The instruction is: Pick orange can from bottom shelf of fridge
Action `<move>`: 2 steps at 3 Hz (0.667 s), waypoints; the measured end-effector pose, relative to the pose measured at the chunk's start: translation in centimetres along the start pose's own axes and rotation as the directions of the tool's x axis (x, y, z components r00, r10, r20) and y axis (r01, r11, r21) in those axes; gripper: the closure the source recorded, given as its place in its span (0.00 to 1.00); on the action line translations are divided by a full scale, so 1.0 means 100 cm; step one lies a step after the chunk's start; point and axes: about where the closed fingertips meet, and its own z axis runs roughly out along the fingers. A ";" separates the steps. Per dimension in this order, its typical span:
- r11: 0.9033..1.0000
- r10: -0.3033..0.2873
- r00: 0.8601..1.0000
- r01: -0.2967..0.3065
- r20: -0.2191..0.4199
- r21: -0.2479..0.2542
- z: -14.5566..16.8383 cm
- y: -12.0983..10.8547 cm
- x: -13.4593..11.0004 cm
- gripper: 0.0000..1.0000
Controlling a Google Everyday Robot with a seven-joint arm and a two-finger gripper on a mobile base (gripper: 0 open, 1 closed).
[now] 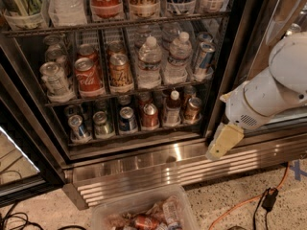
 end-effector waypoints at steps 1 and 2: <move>0.999 0.003 1.000 -0.003 -0.013 -0.043 0.021 0.009 -0.002 0.00; 0.993 0.049 0.998 -0.052 -0.025 -0.102 0.067 0.019 0.010 0.00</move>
Offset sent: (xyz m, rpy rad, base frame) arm 0.0027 0.0267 -0.1310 0.0596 0.2066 -0.0404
